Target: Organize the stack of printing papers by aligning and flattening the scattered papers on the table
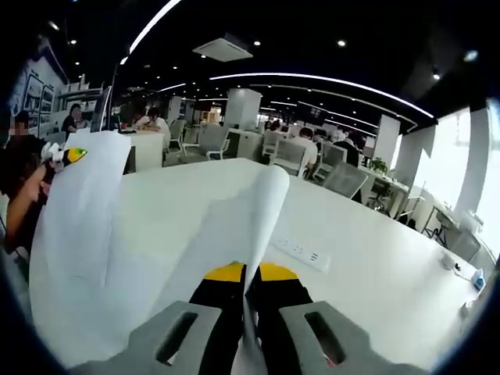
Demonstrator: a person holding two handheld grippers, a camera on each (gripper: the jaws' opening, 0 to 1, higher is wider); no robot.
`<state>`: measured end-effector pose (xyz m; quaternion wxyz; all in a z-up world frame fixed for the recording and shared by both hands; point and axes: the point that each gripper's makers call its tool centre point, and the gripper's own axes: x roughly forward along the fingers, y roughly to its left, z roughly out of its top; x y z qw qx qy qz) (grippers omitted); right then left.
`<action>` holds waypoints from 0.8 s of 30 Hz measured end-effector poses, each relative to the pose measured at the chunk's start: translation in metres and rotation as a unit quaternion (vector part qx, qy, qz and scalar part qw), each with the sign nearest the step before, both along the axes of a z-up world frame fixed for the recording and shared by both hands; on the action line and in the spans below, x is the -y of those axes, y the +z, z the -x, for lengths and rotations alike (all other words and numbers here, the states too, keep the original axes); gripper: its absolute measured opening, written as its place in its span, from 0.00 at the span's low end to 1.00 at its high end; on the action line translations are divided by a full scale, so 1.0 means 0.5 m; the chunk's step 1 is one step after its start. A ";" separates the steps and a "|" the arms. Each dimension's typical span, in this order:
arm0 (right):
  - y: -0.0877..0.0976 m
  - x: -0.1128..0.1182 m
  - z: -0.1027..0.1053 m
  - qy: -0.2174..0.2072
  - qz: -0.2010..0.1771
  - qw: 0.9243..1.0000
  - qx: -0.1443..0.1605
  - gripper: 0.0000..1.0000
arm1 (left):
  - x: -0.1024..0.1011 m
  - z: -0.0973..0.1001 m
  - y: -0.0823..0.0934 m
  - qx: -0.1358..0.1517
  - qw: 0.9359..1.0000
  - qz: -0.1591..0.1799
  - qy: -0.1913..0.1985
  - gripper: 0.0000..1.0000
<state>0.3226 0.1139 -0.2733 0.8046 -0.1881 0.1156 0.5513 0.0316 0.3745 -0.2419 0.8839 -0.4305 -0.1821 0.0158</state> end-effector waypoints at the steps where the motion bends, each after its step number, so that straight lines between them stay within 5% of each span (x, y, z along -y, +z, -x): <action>1: 0.001 -0.001 0.001 0.002 -0.001 1.000 0.001 0.00 | -0.001 0.000 0.000 0.000 1.000 0.001 0.000 0.06; 24: 0.009 -0.017 0.021 0.029 -0.008 1.000 0.004 0.00 | 0.000 -0.001 -0.002 -0.005 1.000 -0.001 -0.001 0.06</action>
